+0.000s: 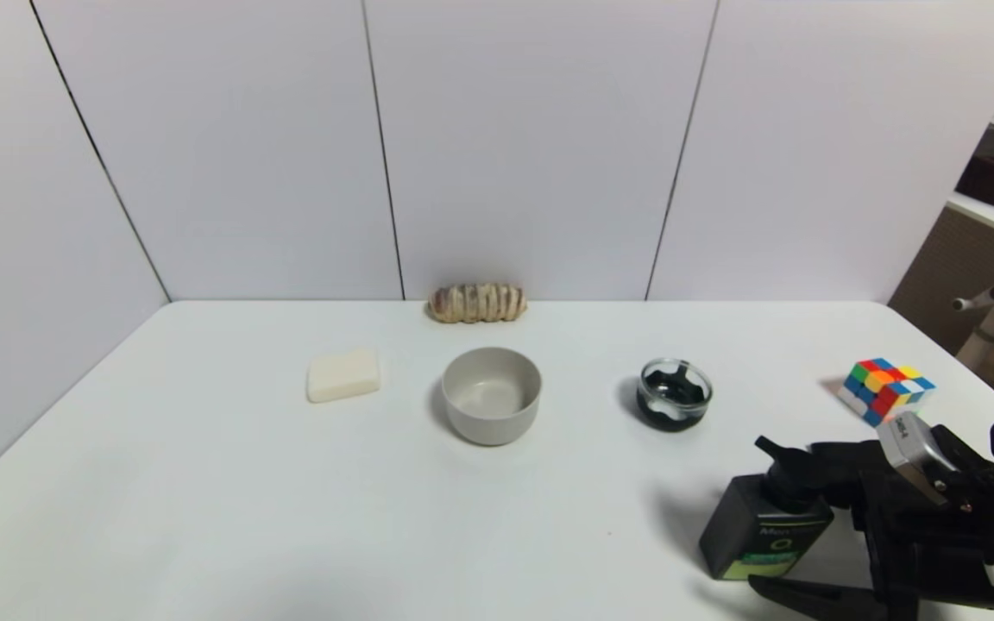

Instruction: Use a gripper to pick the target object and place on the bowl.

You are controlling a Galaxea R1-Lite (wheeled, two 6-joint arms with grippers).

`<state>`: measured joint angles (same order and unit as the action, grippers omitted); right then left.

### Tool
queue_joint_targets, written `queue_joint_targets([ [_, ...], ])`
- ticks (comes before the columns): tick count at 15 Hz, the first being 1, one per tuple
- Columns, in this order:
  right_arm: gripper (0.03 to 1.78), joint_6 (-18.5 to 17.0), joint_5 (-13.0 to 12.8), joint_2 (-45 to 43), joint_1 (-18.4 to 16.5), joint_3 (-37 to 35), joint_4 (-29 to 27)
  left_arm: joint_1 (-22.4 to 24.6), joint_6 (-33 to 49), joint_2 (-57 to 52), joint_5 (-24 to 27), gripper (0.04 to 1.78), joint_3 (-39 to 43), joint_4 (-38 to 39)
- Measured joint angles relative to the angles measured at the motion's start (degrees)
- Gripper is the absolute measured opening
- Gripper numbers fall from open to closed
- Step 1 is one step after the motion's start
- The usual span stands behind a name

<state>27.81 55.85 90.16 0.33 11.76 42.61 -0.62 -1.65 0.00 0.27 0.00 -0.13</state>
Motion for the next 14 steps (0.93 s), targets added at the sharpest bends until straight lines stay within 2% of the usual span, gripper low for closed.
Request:
queue_joint_targets([
  [7, 1.71, 0.1, 0.2, 2.3, 0.0, 0.3, 1.8, 0.0, 0.0, 0.0, 0.0, 1.69, 0.0, 0.0],
  [9, 1.71, 0.2, 1.0, 2.6, 0.0, 0.4, 1.9, 0.0, 0.0, 0.0, 0.0, 1.69, 0.0, 0.0],
  [10, 1.6, 0.2, 1.8, 2.8, -0.1, 0.4, 2.0, 0.0, 0.0, 0.0, 0.0, 1.69, 0.0, 0.0],
  [11, 1.42, 0.3, 2.0, 2.8, -0.2, 0.5, 2.0, 0.0, 0.0, 0.0, 0.0, 1.69, 0.0, 0.0],
  [14, 0.99, 1.1, 2.0, 2.9, -0.4, 0.4, 1.9, 0.0, 0.0, 0.0, 0.0, 1.69, 0.0, 0.0],
])
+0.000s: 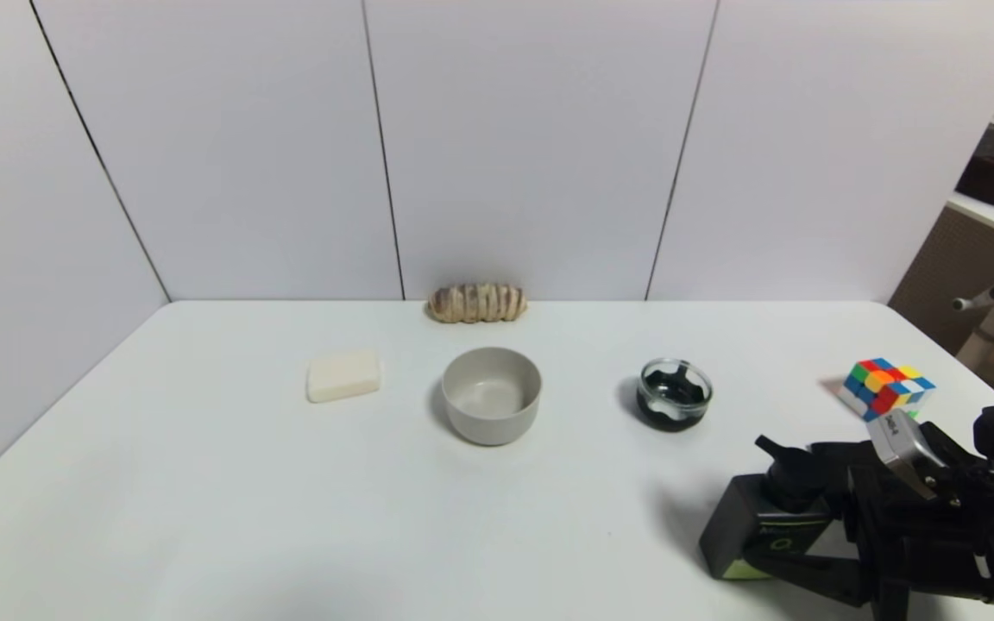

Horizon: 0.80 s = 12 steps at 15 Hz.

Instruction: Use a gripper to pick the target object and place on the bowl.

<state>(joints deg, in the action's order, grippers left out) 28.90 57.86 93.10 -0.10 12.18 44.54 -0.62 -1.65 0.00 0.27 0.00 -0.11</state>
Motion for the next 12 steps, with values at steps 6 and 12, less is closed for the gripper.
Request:
queue_joint_targets([
  [6, 0.58, 0.0, 0.1, -0.1, -0.6, -0.1, 0.1, 0.0, 0.0, 0.0, 0.0, 1.69, 0.0, 0.0],
  [12, 0.58, -0.5, 0.1, -1.3, -0.6, 1.1, -0.5, 0.0, 0.0, 0.0, 0.0, 1.69, 0.0, 0.0],
])
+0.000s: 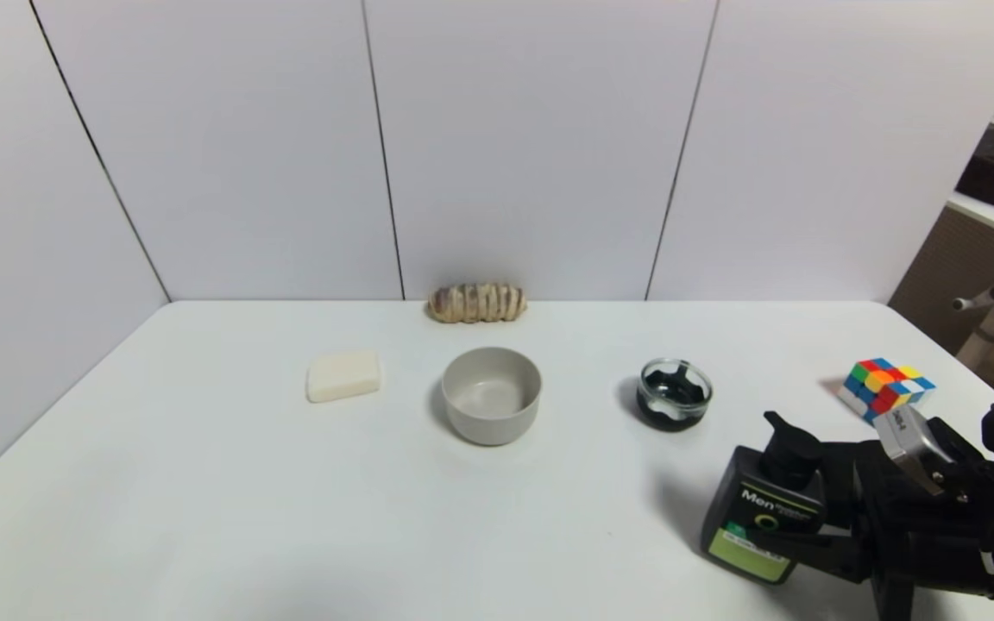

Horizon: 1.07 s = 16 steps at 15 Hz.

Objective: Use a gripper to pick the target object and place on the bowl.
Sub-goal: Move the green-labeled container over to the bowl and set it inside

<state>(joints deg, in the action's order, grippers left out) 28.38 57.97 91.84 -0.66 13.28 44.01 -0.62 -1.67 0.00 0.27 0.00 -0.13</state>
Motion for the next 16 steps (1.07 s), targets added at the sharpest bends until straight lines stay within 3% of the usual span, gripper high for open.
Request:
queue_joint_targets([
  [3, 0.58, -0.8, 0.2, -1.2, 0.5, 6.7, -2.8, 0.0, 0.0, 0.0, 0.0, 1.69, 0.0, 0.0],
  [7, 0.58, -0.9, 0.3, -1.2, 2.8, 21.7, -11.1, 0.0, 0.0, 0.0, 0.0, 1.69, 0.0, 0.0],
  [12, 0.58, -1.0, -0.1, 4.1, 11.0, 38.8, -16.0, 0.0, 0.0, 0.0, 0.0, 1.69, 0.0, 0.0],
  [16, 0.58, -1.0, -0.3, 10.1, 18.1, 46.6, -17.2, 0.0, 0.0, 0.0, 0.0, 1.69, 0.0, 0.0],
])
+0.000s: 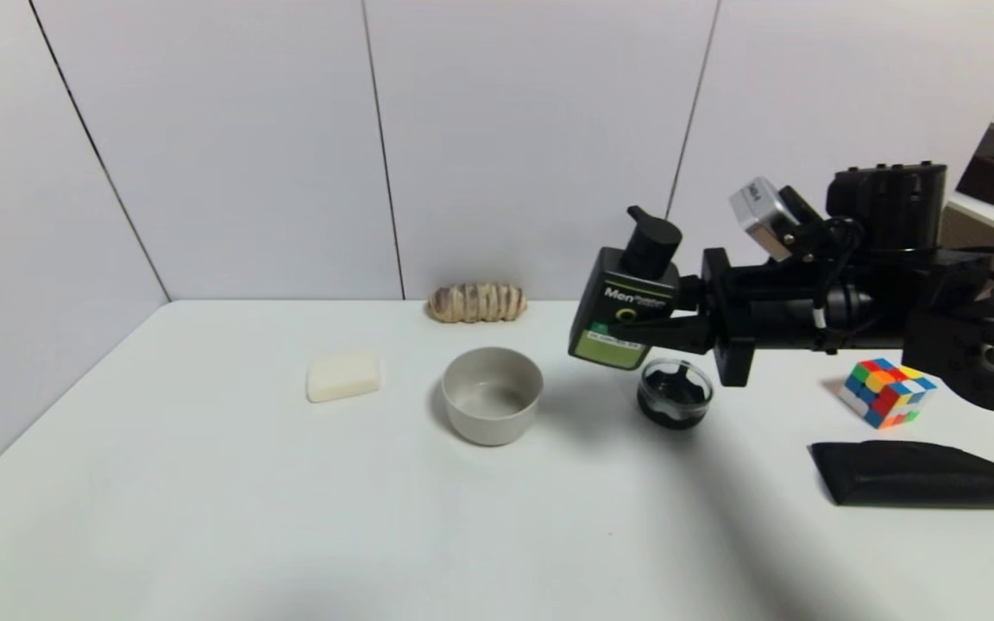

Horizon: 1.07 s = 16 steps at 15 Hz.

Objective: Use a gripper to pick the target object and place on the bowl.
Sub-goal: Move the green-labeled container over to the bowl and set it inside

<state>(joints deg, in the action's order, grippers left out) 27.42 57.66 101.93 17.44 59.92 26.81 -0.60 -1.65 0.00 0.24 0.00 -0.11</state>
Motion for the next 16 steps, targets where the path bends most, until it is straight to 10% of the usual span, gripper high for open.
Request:
queue_joint_targets([
  [16, 0.58, 0.7, -2.4, 21.3, 9.7, 19.5, -1.7, 0.0, 0.0, 0.0, 0.0, 1.69, 0.0, 0.0],
])
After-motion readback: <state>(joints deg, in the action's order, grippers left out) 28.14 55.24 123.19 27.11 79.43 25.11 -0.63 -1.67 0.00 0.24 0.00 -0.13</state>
